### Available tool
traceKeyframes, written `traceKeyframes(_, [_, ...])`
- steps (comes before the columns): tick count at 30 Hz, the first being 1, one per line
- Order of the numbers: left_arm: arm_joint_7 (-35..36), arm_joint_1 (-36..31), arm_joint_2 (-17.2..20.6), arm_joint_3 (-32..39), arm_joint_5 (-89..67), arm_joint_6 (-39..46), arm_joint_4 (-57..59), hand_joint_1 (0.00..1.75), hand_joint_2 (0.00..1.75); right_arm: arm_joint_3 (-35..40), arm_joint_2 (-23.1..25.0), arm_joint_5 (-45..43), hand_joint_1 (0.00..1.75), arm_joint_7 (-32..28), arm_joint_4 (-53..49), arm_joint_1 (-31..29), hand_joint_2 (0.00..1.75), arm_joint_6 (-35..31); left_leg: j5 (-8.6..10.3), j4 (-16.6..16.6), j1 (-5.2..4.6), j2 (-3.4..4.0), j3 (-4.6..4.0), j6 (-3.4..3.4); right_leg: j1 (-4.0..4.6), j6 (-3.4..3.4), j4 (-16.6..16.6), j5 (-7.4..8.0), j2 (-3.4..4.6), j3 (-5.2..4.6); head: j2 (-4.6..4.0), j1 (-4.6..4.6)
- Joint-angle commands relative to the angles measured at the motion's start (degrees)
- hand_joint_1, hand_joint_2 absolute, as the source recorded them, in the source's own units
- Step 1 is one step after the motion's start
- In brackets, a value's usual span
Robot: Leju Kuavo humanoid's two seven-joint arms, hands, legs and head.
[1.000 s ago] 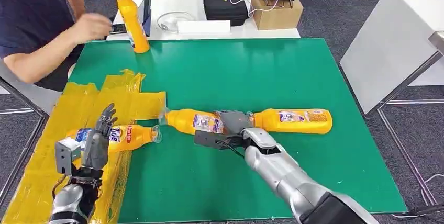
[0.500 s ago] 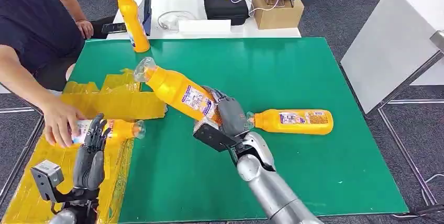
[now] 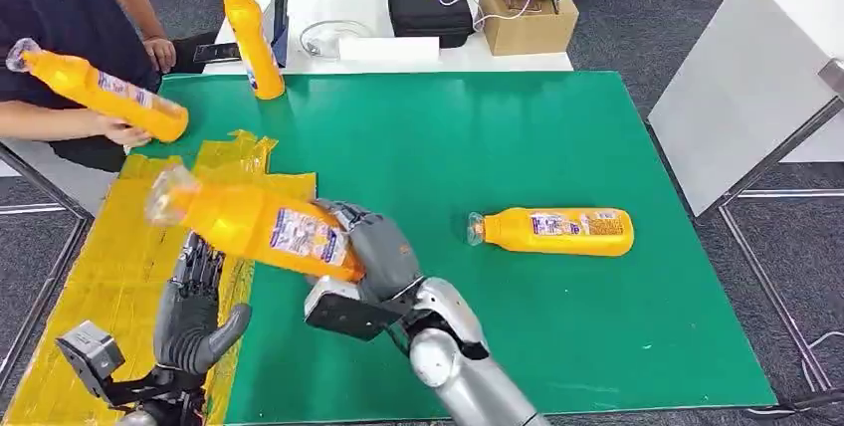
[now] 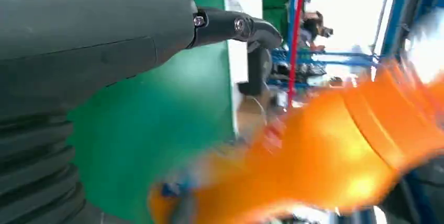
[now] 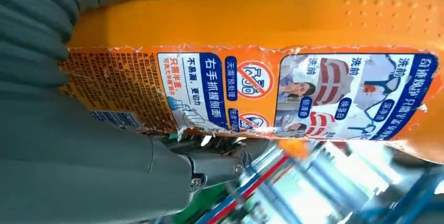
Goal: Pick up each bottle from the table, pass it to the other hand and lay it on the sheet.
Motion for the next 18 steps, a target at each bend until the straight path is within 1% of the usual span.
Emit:
traceKeyframes(1, [0.48,0.92,0.70,-3.65,1.55,-1.34,-0.80,0.00,1.75,9.12,1.35,0.93,1.75,-0.30,9.31,-1.42,1.75,0.50,0.01,-0.07,-0.01,0.07,0.15,0.04,0.01,-0.08,-0.06,0.02,0.02,0.13,0.00,0.02])
traceKeyframes(4, [0.42,1.11,0.74,-4.23,2.20,-0.91,-0.85,0.00,1.75,12.88,1.37,2.47,1.75,-1.30,10.51,-0.12,1.75,1.43,0.01,-0.08,0.00,0.00,0.16,0.04,0.00,-0.08,-0.08,0.01,-0.05,0.17,0.00,0.07])
traceKeyframes(6, [0.41,1.11,0.74,-4.20,2.70,-0.74,-0.79,0.00,1.75,15.02,1.32,3.15,1.75,-2.00,11.66,0.16,1.75,1.44,0.00,-0.14,0.00,0.09,0.22,0.03,-0.01,-0.11,-0.12,0.02,0.03,0.19,0.00,0.07])
traceKeyframes(9, [0.41,1.12,0.76,-4.19,2.70,-0.75,-0.79,0.00,1.75,15.20,1.30,3.26,1.75,-2.11,11.71,0.38,1.75,1.23,0.00,-0.17,-0.01,-0.01,0.25,0.02,-0.02,-0.12,-0.13,-0.02,-0.07,0.24,0.00,0.04])
traceKeyframes(11, [0.41,1.11,0.81,-4.17,2.70,-0.77,-0.80,0.00,1.75,15.14,1.20,3.26,1.75,-2.11,11.74,0.25,1.75,1.25,0.01,-0.09,0.02,-0.10,0.13,0.01,0.01,-0.08,-0.09,-0.03,-0.14,0.14,0.00,0.07])
traceKeyframes(15, [0.41,1.10,0.83,-4.16,2.70,-0.78,-0.80,0.00,1.75,15.12,1.22,3.26,1.75,-2.10,11.73,0.11,1.75,1.29,0.01,-0.09,0.00,-0.03,0.12,0.02,0.01,-0.07,-0.08,-0.01,-0.08,0.10,0.00,0.02])
traceKeyframes(18, [0.52,1.27,0.65,-3.75,3.37,-0.99,-0.65,0.00,1.75,16.90,1.00,4.01,1.75,-2.76,12.43,0.35,1.75,1.88,0.03,-0.08,0.00,-0.07,0.10,0.03,0.01,-0.07,-0.08,0.00,-0.12,0.09,0.00,0.02])
